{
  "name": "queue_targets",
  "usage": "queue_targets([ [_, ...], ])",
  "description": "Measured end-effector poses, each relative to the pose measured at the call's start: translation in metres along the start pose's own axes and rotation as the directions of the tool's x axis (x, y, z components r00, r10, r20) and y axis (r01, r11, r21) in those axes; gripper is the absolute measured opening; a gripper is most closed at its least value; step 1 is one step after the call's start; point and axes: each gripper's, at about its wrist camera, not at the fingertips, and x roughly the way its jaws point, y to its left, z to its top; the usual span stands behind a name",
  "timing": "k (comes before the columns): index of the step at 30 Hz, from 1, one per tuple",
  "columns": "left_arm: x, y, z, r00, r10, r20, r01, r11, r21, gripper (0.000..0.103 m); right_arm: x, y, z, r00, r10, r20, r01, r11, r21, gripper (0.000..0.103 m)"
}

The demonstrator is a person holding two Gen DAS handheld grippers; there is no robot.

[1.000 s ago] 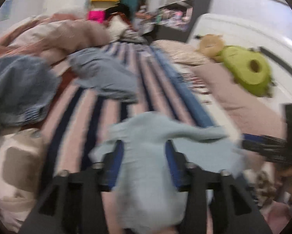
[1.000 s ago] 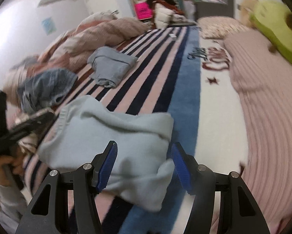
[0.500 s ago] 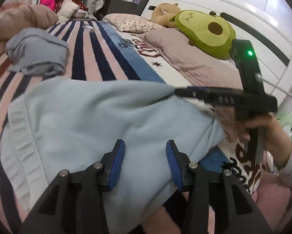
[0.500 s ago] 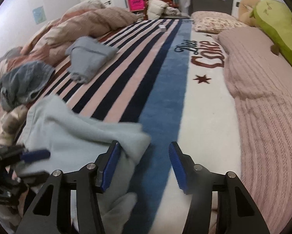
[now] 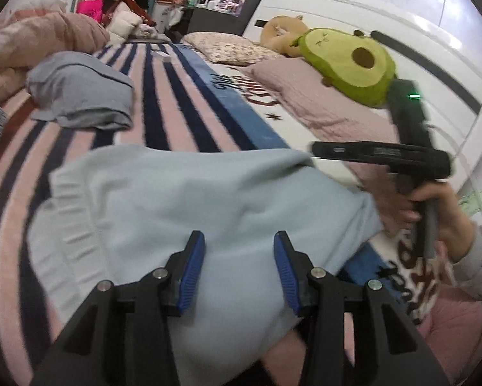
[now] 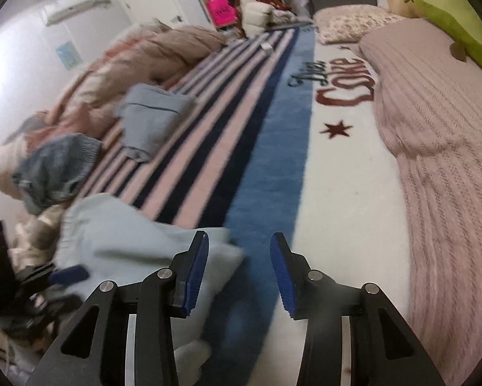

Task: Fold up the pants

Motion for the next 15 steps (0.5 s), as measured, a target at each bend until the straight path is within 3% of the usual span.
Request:
queue_targets([
  [3,0.001,0.010,0.001,1.000,0.006,-0.007,-0.006,1.000,-0.022,0.040,-0.002,0.010,-0.007,0.998,0.050,-0.047,-0.052,0.997,-0.048,0.036],
  [6,0.005,0.012,-0.001,1.000,0.001,-0.012,-0.001,1.000,-0.024,0.040,0.016,0.019,-0.013,0.994,-0.010,-0.106,-0.001,0.994,-0.108,0.035],
  [7,0.006,0.011,-0.002,1.000,0.006,-0.015,-0.006,1.000,-0.017,0.040,0.018,0.018,-0.013,0.995,-0.029,-0.098,0.018,0.994,-0.109,0.030],
  [8,0.007,0.011,-0.003,1.000,0.010,-0.018,-0.010,1.000,-0.016,0.040,0.020,0.015,-0.010,0.996,-0.037,-0.077,0.030,0.995,-0.095,0.012],
  [9,0.008,0.011,-0.003,1.000,0.010,-0.020,-0.010,1.000,-0.018,0.040,0.022,0.015,-0.007,0.997,-0.031,-0.071,0.025,0.996,-0.088,0.006],
  [15,0.010,0.019,-0.007,1.000,-0.016,-0.021,0.015,0.999,-0.051,0.037,0.041,0.023,0.007,0.993,-0.108,-0.049,0.100,0.985,-0.143,0.005],
])
